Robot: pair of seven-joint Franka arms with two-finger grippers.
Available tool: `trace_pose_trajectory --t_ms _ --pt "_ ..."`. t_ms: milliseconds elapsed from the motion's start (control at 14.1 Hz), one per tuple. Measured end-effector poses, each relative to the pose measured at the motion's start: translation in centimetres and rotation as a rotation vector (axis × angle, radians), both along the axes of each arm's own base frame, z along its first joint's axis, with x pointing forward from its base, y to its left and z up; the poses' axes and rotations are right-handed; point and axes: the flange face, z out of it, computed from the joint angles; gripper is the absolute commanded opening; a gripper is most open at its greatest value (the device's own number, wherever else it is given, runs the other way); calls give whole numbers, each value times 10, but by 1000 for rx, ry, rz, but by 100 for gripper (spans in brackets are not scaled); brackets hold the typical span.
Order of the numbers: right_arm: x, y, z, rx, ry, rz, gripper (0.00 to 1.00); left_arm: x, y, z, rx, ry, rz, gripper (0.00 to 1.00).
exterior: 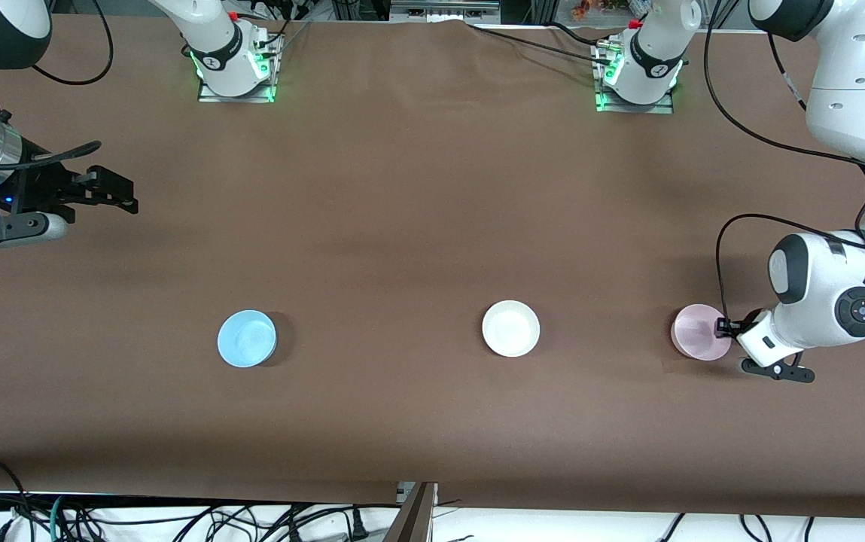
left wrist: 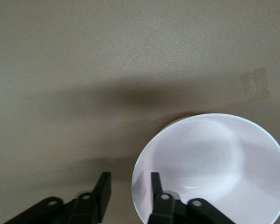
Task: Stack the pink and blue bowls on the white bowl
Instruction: 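Lower the left gripper and grasp the pink bowl rim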
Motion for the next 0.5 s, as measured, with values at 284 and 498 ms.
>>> trace_pose_trajectory --t_ms 284,498 --pt "8 -2 -19 -4 31 -5 100 0 -5 -1 2 0 45 0" --pt "15 -1 -39 -9 62 -4 100 0 -8 4 -1 -2 65 0"
